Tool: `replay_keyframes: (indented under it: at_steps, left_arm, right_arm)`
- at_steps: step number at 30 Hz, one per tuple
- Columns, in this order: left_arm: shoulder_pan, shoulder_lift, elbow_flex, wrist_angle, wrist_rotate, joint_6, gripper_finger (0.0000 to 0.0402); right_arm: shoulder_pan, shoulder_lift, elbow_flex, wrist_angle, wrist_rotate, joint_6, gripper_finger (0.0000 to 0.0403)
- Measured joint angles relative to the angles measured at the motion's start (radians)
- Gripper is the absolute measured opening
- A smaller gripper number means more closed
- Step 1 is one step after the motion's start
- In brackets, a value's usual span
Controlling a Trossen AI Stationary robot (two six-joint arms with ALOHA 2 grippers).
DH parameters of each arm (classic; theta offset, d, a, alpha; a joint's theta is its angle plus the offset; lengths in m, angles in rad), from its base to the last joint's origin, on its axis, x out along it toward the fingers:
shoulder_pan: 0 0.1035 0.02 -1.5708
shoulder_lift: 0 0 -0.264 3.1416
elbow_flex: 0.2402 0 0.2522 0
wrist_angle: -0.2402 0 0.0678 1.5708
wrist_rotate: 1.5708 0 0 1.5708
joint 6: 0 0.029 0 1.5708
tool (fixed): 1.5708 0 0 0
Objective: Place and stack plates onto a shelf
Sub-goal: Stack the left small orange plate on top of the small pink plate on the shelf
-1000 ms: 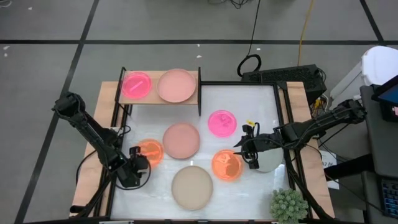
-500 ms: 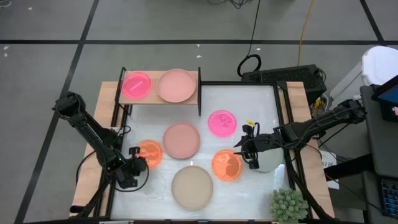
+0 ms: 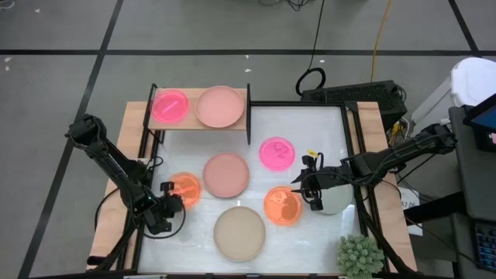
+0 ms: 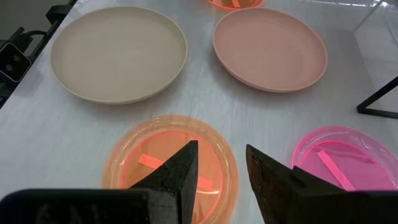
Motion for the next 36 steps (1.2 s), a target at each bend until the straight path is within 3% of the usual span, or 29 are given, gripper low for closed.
replay_keyframes:
  at_steps: [18,26,36]
  left_arm:
    - [0.000,0.000,0.000,-0.087,-0.036,-0.006,0.0064]
    - [0.000,-0.001,0.000,-0.104,-0.044,-0.006,0.0009]
    - [0.005,-0.001,0.003,-0.111,-0.066,0.002,0.0007]
  right_arm:
    - [0.000,0.000,0.000,0.000,0.000,-0.001,0.0118]
    - [0.000,0.000,0.000,-0.001,0.000,-0.001,0.0118]
    - [0.000,0.000,0.000,-0.001,0.000,-0.009,0.0118]
